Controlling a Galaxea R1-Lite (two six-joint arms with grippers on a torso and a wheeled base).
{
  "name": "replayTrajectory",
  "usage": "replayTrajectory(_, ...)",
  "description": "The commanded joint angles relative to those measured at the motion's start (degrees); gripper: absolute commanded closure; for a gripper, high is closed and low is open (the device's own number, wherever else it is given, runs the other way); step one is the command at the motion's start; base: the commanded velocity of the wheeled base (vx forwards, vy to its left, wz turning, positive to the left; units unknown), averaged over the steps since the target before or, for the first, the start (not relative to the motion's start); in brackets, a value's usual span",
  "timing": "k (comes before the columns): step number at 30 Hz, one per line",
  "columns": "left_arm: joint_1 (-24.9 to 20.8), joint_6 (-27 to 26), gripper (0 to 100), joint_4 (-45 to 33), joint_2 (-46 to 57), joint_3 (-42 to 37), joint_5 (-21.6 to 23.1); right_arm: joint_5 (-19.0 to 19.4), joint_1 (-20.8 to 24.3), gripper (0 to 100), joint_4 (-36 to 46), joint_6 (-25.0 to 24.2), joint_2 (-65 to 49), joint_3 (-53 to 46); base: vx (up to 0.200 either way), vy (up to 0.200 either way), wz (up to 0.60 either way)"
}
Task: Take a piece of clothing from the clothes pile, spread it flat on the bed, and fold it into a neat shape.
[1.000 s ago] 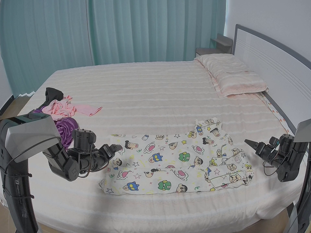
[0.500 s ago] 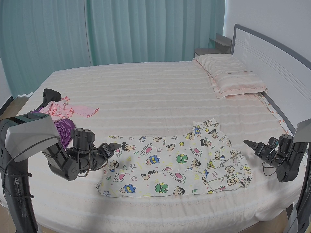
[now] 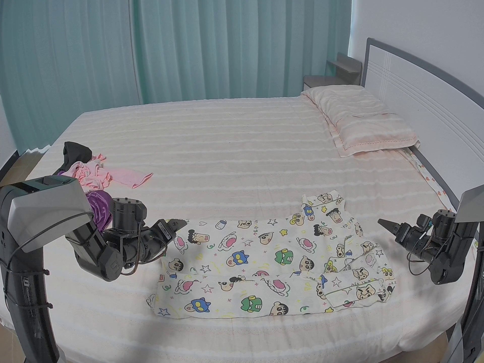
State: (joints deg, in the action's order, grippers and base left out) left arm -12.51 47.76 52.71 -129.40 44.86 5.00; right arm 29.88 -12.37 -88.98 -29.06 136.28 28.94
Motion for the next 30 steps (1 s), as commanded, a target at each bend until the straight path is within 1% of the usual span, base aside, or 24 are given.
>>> replayTrajectory(1, -0.85, 0.05, 0, -0.42, 1.61, 0.31, -0.87, 0.00, 0.24, 0, -0.41, -0.03, 0.22, -0.29, 0.000, 0.000, 0.00)
replayTrajectory(5, -2.61, -0.39, 0, -3.14, 4.51, 1.54, -1.83, 0.00, 0.86, 0, -0.41, -0.03, 0.13, -0.82, 0.000, 0.000, 0.00)
replayTrajectory(8, -2.61, -1.53, 0, -12.02, 5.57, 7.87, -2.19, 0.00, 1.04, 0, -0.41, -0.03, 0.04, -1.34, 0.000, 0.000, 0.00)
replayTrajectory(9, -2.17, -1.53, 0, -15.97, 5.30, 11.30, -2.19, 0.00, 1.04, 0, -0.41, -0.03, 0.04, -1.52, 0.000, 0.000, 0.00)
replayTrajectory(11, -1.38, -1.53, 0, -20.37, 4.51, 16.13, -2.10, 0.00, 1.04, 0, -0.41, -0.03, -0.05, -1.43, 0.000, 0.000, 0.00)
replayTrajectory(12, -0.76, -1.53, 0, -22.30, 3.81, 18.42, -1.92, 0.00, 1.04, 0, -0.41, -0.03, 0.04, -1.52, 0.000, 0.000, 0.00)
replayTrajectory(13, -0.76, -1.53, 0, -22.30, 3.81, 18.42, -1.92, 0.00, 1.04, 0, -0.41, -0.03, 0.04, -1.52, 0.000, 0.000, 0.00)
replayTrajectory(14, 0.29, -1.62, 0, -26.61, 1.52, 23.17, -1.22, 0.00, 1.12, 0, -0.41, -0.03, 0.04, -1.52, 0.000, 0.000, 0.00)
replayTrajectory(15, 0.82, -1.53, 0, -28.72, 0.38, 25.54, -1.04, 0.00, 1.12, 0, -0.41, -0.03, 0.04, -1.52, 0.000, 0.000, 0.00)
replayTrajectory(16, 0.91, -1.53, 0, -29.33, 0.03, 26.24, -0.96, 0.00, 1.12, 0, -0.41, -0.03, 0.04, -1.52, 0.000, 0.000, 0.00)
replayTrajectory(18, 2.66, -1.44, 0, -34.87, -2.52, 30.99, 0.36, 0.00, 1.39, 0, -0.41, -0.03, 0.04, -1.52, 0.000, 0.000, 0.00)
replayTrajectory(20, 3.81, -1.53, 0, -37.59, -4.01, 33.45, 1.86, 0.00, 1.48, 0, -0.41, -0.03, 0.13, -1.52, 0.000, 0.000, 0.00)
replayTrajectory(22, 5.04, -2.41, 0, -37.86, -5.16, 34.15, 2.38, 0.00, 1.56, 0, -0.41, 0.06, 0.13, -1.52, 0.000, 0.000, 0.00)
replayTrajectory(24, 6.18, -5.22, 0, -37.95, -5.77, 34.24, 3.09, 0.00, 1.74, 0, -0.41, 0.06, 0.13, -1.52, 0.000, 0.000, 0.00)
replayTrajectory(25, 7.32, -9.18, 0, -38.03, -6.39, 33.80, 3.79, 0.00, 1.83, 0, -0.41, 0.06, 0.13, -1.61, 0.000, 0.000, 0.00)
replayTrajectory(27, 7.85, -11.99, 0, -38.03, -7.27, 33.71, 3.88, 0.00, 1.83, 0, -0.41, 0.06, 0.13, -1.61, 0.000, 0.000, 0.00)
replayTrajectory(28, 7.85, -12.25, 0, -38.03, -7.35, 33.71, 3.88, 0.00, 1.83, 0, -0.41, 0.06, 0.13, -1.61, 0.000, 0.000, 0.00)
replayTrajectory(29, 8.38, -14.28, 0, -37.68, -9.02, 33.71, 3.97, -0.17, 1.91, 0, -0.41, 0.06, 0.22, -1.78, 0.000, 0.000, 0.00)
replayTrajectory(30, 8.46, -14.89, 0, -37.51, -9.90, 33.71, 4.14, -0.26, 2.00, 0, -0.41, 0.06, 0.22, -1.96, 0.000, 0.000, 0.00)
